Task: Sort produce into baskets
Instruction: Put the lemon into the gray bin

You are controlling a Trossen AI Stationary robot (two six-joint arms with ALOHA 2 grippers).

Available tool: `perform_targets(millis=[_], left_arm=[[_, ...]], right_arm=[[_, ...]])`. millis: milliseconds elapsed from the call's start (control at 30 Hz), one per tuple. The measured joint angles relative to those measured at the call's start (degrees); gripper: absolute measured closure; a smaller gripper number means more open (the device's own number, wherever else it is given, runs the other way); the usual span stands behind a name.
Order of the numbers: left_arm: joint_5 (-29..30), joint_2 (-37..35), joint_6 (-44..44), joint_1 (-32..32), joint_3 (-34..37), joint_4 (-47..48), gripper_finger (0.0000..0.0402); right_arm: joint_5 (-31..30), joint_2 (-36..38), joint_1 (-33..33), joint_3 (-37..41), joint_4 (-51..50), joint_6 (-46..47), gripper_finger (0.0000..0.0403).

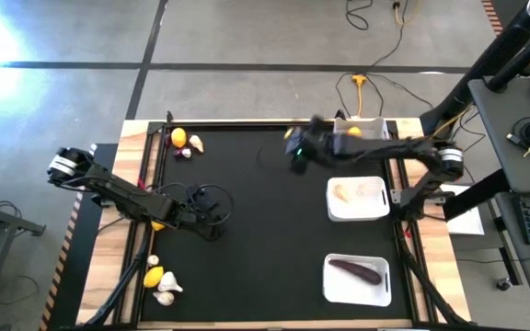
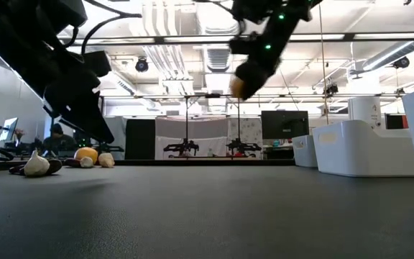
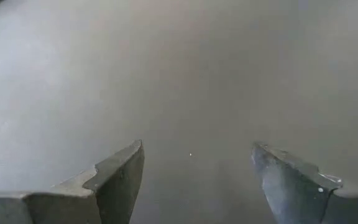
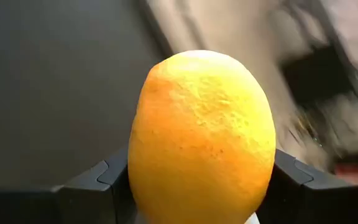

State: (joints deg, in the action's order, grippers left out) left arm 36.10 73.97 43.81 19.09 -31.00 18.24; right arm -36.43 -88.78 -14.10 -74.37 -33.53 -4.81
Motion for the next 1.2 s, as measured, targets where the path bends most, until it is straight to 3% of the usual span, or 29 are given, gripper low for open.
perform_targets(millis=[133, 267, 433, 533, 633, 800, 1033, 1200], left_arm=[[-0.79, -0.30, -0.71, 0.04, -0.03, 0.25, 0.0122], [-5.31, -0.30, -2.09, 0.09, -0.04, 0.39, 0.0122], [-15.83, -0.33, -4.17, 0.13, -0.40, 0.38, 0.0122], [-18.66, -0.37, -3.94, 0.48, -1.33, 0.33, 0.0122], [-19.15, -0.40, -4.20, 1.11, -2.58, 1.38, 0.0122], [-19.17, -0.46, -4.01, 1.91, -5.85, 7.50, 0.0122], [-22.18, -0.50, -1.51, 2.10, -10.82, 15.32, 0.0122], [-26.80, -0.50, 2.67, 2.08, -13.58, 24.72, 0.0122]], right_arm=[[-0.76, 3.20, -9.60, 0.45, -7.46, 6.64, 0.0178], [-0.23, 3.25, -19.83, 3.41, -10.75, 11.66, 0.0178], [5.84, 2.03, -29.18, 7.41, -10.73, 12.76, 0.0177], [9.92, 1.39, -32.68, 8.50, -9.60, 13.21, 0.0177], [14.37, 0.05, -34.72, 9.21, -9.08, 11.17, 0.0177], [14.39, -1.90, -36.09, 9.57, -7.38, 10.15, 0.0165], [14.45, -3.54, -36.05, 10.14, -7.95, 8.51, 0.0112], [13.93, 0.14, -35.40, 10.08, -8.45, 7.81, 0.0079]])
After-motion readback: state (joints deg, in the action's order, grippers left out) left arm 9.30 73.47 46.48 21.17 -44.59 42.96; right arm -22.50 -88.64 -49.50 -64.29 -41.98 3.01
